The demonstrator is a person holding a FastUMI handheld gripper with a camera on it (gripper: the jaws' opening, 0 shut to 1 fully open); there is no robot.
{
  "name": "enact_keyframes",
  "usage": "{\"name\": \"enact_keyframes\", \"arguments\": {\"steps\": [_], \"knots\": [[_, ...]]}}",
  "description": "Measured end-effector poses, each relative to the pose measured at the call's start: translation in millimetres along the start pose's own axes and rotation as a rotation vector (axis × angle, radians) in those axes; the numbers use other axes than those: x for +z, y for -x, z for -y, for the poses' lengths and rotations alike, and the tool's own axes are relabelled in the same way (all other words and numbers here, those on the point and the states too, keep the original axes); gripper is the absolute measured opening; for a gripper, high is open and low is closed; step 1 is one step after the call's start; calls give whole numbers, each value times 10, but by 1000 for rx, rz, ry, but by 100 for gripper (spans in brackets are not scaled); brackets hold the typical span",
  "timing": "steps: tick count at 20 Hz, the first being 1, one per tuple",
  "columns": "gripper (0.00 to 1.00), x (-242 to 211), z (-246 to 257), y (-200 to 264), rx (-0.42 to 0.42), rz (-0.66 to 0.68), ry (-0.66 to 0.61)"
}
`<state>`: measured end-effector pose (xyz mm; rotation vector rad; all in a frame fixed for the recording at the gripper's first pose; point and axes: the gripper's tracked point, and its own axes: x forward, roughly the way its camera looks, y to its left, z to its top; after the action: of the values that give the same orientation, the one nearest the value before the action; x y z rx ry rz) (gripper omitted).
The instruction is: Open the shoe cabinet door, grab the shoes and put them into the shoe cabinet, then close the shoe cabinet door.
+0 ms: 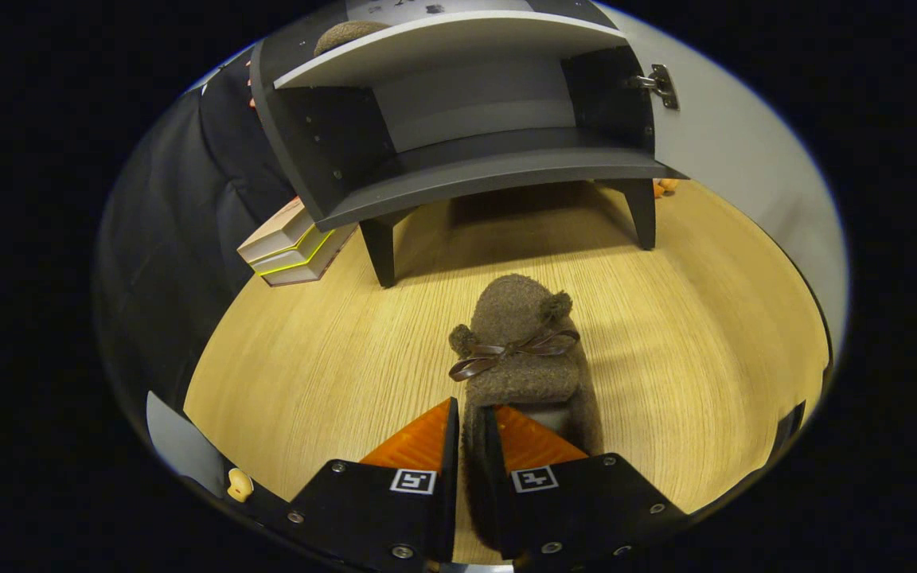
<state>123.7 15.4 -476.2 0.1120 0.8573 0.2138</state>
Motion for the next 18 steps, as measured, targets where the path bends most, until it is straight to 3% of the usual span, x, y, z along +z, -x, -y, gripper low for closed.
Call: {"name": "enact_keyframes", "arguments": {"steps": [3,6,8,18], "knots": [[21,20,40,-135,-26,-3,24],[11,34,59,-176,-32,-12,-33],[10,52,69,-162,-21,-7,-59],[10,332,-13,327,-8,71,-78]]}}
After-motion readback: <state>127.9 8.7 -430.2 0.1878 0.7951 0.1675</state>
